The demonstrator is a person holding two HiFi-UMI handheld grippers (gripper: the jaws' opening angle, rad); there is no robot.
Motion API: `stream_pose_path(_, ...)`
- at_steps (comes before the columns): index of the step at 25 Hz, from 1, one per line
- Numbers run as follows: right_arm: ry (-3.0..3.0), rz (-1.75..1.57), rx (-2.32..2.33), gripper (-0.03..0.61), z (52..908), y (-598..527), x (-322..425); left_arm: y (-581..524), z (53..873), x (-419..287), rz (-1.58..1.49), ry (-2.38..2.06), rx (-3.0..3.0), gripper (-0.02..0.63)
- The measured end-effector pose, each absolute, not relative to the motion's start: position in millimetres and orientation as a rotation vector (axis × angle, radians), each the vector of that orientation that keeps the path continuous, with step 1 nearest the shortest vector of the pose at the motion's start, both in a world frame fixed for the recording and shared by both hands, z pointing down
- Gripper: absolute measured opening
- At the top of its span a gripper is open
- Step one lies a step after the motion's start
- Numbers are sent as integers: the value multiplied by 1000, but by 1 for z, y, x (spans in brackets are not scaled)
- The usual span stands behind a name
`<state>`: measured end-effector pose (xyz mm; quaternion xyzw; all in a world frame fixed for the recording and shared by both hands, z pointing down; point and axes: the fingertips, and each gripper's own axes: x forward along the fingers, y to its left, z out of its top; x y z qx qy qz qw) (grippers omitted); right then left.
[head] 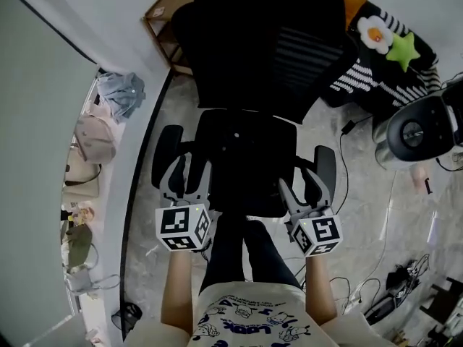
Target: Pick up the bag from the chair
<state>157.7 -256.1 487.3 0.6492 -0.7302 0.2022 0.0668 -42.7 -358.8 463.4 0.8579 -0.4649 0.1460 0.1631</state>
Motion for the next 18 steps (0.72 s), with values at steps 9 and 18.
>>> stream_pose_path(9, -2014, 773, 1924, 282, 595, -258, 154, -409, 553, -28, 501, -1098, 2483, 252)
stream_pose_path(18, -1877, 860, 1949, 282, 676, -250, 166, -437, 640, 1, 596, -873, 2540, 275)
